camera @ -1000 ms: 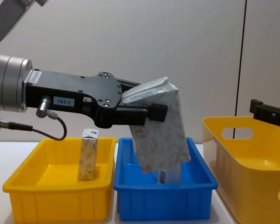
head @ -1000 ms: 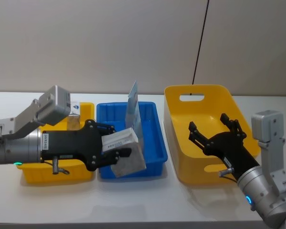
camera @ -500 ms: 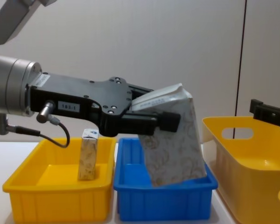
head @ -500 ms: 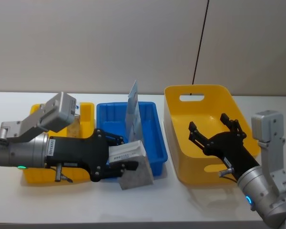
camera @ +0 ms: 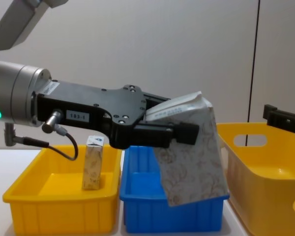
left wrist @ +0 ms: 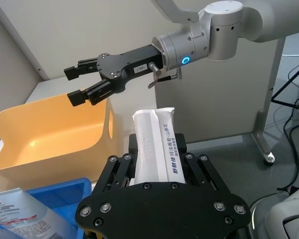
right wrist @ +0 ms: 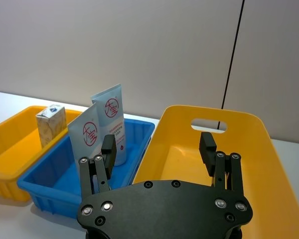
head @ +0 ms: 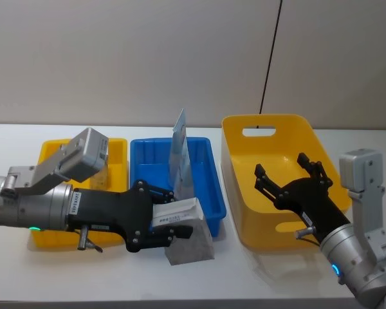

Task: Bimanual collaborative sorting of washing and personal care products

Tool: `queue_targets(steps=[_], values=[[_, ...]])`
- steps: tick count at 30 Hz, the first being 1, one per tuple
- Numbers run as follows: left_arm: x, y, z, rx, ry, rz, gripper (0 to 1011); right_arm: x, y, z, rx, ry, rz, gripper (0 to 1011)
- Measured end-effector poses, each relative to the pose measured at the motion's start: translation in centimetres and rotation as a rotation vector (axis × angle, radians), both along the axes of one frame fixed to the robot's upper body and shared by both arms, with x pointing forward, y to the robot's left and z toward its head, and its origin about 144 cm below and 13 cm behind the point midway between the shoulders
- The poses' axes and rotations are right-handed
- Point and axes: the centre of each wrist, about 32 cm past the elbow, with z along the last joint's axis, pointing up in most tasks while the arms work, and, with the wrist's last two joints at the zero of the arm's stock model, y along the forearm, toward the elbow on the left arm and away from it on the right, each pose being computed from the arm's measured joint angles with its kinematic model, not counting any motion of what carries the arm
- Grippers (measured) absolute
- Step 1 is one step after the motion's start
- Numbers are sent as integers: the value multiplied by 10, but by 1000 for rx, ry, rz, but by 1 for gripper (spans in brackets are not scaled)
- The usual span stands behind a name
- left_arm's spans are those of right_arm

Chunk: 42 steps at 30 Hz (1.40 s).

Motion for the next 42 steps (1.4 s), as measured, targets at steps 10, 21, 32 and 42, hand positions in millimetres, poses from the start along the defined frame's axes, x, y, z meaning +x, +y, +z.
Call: queue_targets(steps=[10,21,32,42], values=[[1,-2,-1,-2,6,-12,364,0,0,0,0,0,0,1002],[1,-2,-1,-3,9,-18,364,0,0,0,0,0,0,1002],[1,-3,-1,-3,10,-20,364,1,-8,2,-10,-1,43,1002],[1,-3,-1,-4,11,-22,364,4,-28,7,-33,-7,165,1002]])
